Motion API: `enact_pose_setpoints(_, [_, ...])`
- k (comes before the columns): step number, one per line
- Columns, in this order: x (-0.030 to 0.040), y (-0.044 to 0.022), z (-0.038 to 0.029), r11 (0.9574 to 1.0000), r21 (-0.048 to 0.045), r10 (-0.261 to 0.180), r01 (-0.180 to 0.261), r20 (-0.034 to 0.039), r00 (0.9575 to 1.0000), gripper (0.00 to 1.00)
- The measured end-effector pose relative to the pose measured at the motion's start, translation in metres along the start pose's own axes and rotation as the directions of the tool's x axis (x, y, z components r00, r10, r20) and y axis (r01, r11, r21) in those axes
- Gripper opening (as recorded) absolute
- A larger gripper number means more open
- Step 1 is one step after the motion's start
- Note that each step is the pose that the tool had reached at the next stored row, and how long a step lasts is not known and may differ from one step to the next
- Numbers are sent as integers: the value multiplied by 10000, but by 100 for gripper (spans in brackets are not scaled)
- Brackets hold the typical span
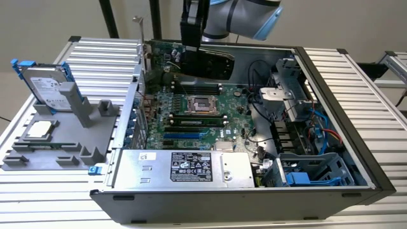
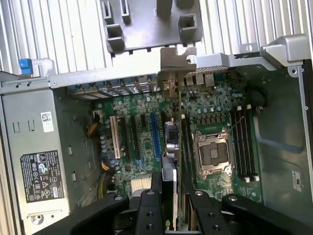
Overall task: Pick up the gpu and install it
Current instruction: 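Insert the gpu into the slot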
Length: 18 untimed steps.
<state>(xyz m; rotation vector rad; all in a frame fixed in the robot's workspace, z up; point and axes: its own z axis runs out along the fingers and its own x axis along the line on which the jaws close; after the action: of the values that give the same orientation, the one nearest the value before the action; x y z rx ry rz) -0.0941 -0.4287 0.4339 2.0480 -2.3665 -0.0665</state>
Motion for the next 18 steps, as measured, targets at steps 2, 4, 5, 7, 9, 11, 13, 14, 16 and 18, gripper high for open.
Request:
enact_pose_setpoints(2, [0, 0, 0, 9998, -3, -179, 179, -6, 9998, 0])
enact_pose_setpoints(4, [0, 0, 0, 9993, -7, -377, 377, -14, 9993, 0])
enact_pose_setpoints(5, [0, 0, 0, 9989, -9, -478, 478, -18, 9989, 0])
enact_pose_setpoints(7, [0, 0, 0, 9977, -14, -674, 674, -26, 9977, 0])
enact_pose_setpoints(9, [0, 0, 0, 9962, -18, -870, 870, -34, 9962, 0])
enact_pose_setpoints(11, [0, 0, 0, 9943, -23, -1065, 1065, -41, 9943, 0])
enact_pose_setpoints(13, [0, 0, 0, 9919, -28, -1270, 1270, -47, 9919, 0])
enact_pose_setpoints(14, [0, 0, 0, 9907, -30, -1359, 1359, -51, 9907, 0])
enact_pose_setpoints(16, [0, 0, 0, 9880, -35, -1544, 1544, -58, 9880, 0])
enact_pose_setpoints(18, [0, 0, 0, 9856, -38, -1688, 1688, -64, 9856, 0])
